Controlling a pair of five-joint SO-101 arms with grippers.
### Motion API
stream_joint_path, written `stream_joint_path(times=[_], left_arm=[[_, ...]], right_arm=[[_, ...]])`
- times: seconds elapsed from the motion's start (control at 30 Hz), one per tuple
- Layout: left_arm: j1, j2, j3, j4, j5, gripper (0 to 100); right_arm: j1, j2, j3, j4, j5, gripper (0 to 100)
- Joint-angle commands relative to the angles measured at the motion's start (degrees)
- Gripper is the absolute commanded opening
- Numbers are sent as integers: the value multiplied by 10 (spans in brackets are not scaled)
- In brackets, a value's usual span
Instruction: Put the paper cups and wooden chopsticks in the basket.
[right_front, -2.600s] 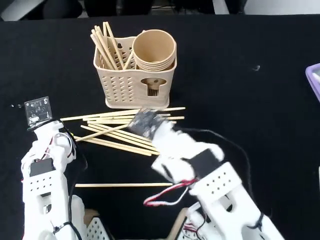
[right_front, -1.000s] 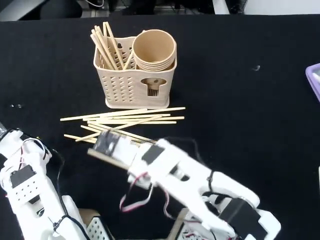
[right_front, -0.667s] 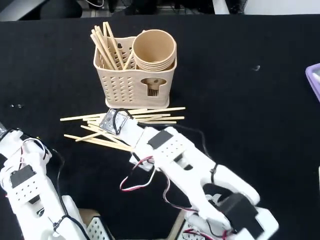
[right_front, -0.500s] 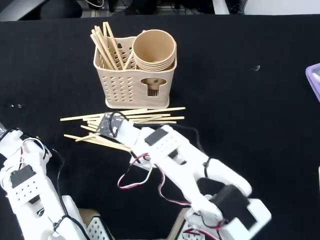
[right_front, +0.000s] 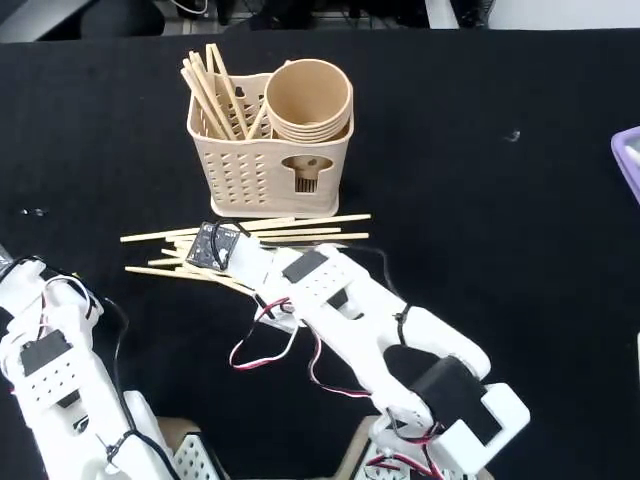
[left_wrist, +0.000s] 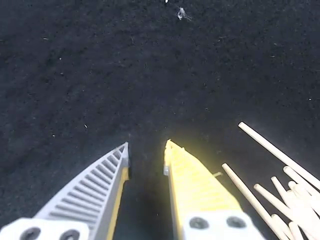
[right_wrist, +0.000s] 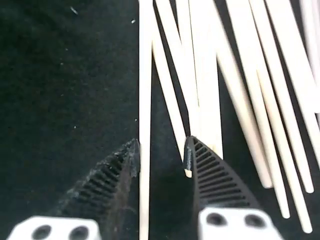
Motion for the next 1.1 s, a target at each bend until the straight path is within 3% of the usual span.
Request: stream_joint_path(times=[0.0, 0.17, 0.3, 0.4, 0.67, 1.07], left_arm=[[-2, -1, -18, -11, 4, 127], [-2, -1, -18, -11, 4, 127], [-2, -1, -18, -11, 4, 127], [-2, -1, -18, -11, 4, 127], [-2, -1, -18, -11, 4, 127], [-2, -1, -18, -11, 4, 127]], right_arm=[[1, 18, -25, -11, 7, 149], [-9, 35, -25, -8, 10, 136], [-9, 35, -25, -8, 8, 5], [-4, 15, -21, -3, 7, 9], [-7, -142, -5, 130, 7, 11], [-11, -202, 117, 117, 11, 11]])
